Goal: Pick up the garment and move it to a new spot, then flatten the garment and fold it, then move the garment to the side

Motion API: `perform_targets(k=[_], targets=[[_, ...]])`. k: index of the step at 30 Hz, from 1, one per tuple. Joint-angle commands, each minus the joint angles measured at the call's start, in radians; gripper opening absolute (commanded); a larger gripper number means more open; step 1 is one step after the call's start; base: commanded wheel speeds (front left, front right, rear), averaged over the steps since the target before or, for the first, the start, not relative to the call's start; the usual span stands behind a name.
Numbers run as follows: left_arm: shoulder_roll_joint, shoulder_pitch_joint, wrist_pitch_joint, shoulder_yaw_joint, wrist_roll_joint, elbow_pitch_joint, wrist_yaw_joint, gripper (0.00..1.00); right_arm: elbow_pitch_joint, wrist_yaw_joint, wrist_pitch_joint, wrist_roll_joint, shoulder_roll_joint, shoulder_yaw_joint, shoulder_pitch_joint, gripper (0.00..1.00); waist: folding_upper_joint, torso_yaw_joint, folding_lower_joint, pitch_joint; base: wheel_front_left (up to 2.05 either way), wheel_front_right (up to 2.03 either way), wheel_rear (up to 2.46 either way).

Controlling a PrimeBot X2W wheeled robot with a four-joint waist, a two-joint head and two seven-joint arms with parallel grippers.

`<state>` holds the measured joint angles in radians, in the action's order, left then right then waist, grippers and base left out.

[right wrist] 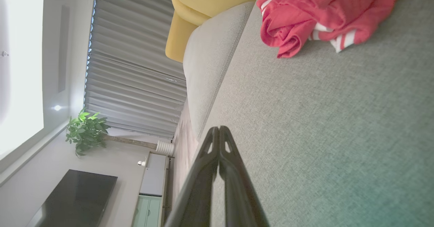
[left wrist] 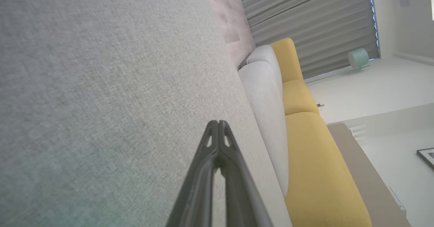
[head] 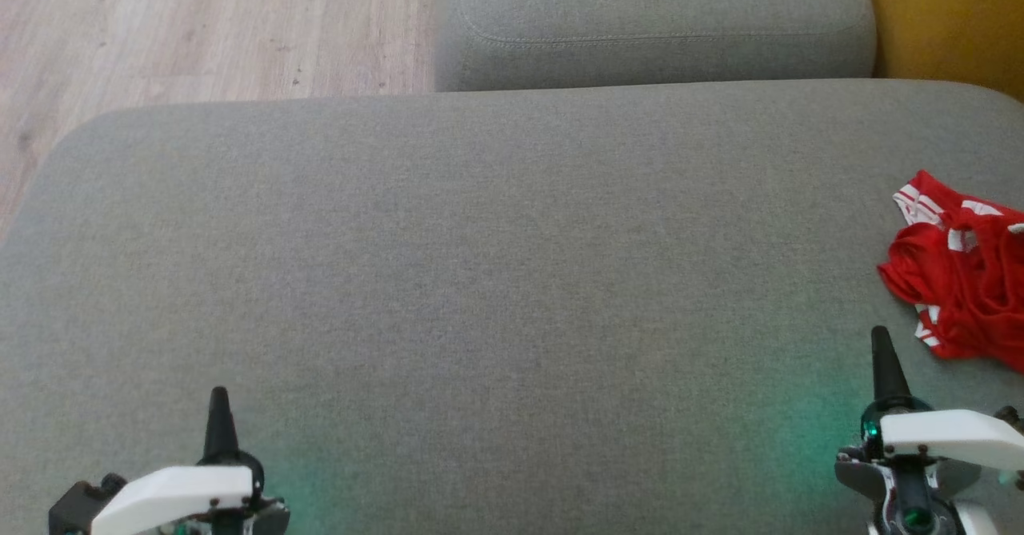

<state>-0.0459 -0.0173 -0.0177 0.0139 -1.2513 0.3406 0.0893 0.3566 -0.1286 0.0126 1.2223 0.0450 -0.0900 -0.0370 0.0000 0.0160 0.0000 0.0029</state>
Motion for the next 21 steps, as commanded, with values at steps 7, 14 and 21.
perform_targets(k=[7,14,21], targets=[[-0.004,-0.064,-0.022,0.049,-0.086,-0.050,0.013,0.00,-0.056,-0.002,0.027,0.094,0.005,0.004,-0.062,0.00,0.0000,-0.003,0.0000,0.000,0.00,0.00,0.00],[-0.004,-0.071,-0.042,0.063,-0.161,-0.062,0.021,0.00,-0.071,-0.002,0.047,0.174,0.005,-0.004,-0.065,0.00,0.0000,-0.007,0.0000,0.000,0.00,0.00,0.00],[-0.004,-0.079,-0.062,0.077,-0.236,-0.075,0.029,0.00,-0.087,-0.002,0.068,0.255,0.005,-0.012,-0.067,0.00,0.0000,-0.010,0.0000,0.000,0.00,0.00,0.00]])
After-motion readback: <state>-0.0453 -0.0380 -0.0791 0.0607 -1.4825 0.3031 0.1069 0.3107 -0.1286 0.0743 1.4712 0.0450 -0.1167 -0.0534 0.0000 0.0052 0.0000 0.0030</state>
